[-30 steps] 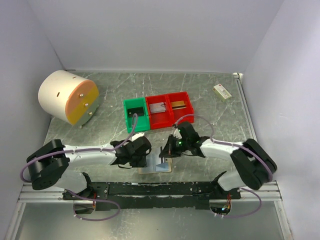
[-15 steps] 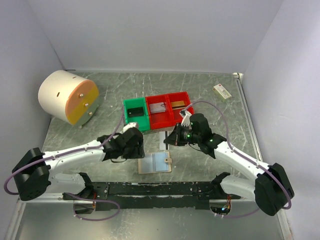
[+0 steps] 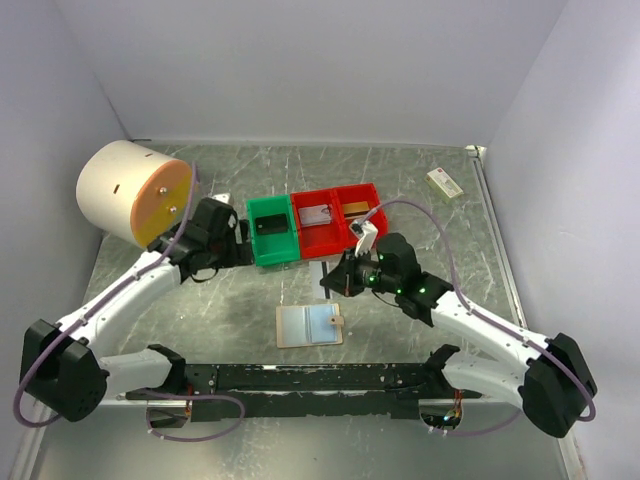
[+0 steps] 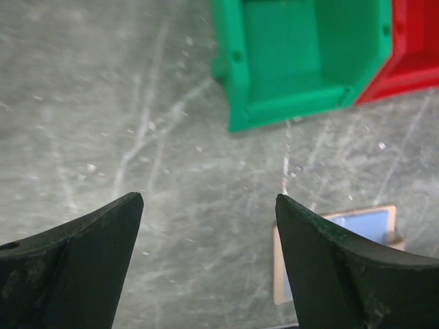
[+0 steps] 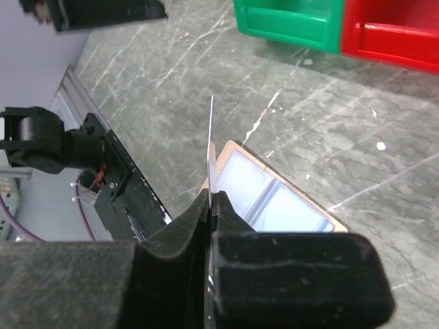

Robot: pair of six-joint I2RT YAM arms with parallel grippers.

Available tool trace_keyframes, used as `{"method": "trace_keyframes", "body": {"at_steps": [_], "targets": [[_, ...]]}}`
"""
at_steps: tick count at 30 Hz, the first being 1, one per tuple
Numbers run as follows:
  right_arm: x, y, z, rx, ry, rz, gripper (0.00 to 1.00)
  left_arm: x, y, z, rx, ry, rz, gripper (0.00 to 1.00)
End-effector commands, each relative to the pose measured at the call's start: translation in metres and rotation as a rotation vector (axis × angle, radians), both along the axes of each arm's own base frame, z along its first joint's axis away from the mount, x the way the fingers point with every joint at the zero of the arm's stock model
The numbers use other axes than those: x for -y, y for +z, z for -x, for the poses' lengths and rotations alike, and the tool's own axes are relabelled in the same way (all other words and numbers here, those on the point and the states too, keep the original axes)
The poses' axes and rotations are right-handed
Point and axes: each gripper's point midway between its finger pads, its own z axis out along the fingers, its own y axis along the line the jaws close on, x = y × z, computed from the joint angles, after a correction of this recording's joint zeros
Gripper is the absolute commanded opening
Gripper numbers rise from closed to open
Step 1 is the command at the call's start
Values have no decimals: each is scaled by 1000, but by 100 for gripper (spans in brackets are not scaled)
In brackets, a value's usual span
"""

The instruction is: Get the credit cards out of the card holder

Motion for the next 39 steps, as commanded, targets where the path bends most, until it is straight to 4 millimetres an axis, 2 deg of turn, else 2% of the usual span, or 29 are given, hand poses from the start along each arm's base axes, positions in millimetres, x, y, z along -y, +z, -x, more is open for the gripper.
{"method": "trace_keyframes", "body": {"at_steps": [1, 3, 5, 8, 12, 18, 24, 30, 35, 39], "targets": [[-12, 33, -6, 212, 23, -12, 0, -43, 19, -16, 32, 16, -83, 93], [-17, 42, -7, 293, 31, 12, 0, -69, 22, -23, 54, 85, -92, 98], [-20, 48, -8, 364, 43, 40, 0, -91, 25, -27, 86, 152, -97, 99], [-19, 58, -16, 457, 51, 80, 0, -108, 23, -23, 132, 211, -116, 99], [-13, 70, -34, 580, 17, 148, 0, -113, 35, -21, 180, 235, -116, 99], [4, 90, -67, 701, -107, 244, 0, -115, 39, -16, 191, 251, -114, 98], [29, 105, -103, 676, -167, 223, 0, -118, 38, -16, 185, 258, -132, 98], [59, 110, -138, 639, -258, 235, 0, -119, 38, -16, 182, 262, -134, 97], [108, 116, -171, 557, -381, 129, 0, -121, 39, -15, 185, 276, -138, 97], [134, 130, -187, 546, -417, 24, 0, -121, 38, -15, 181, 275, -141, 97]]}}
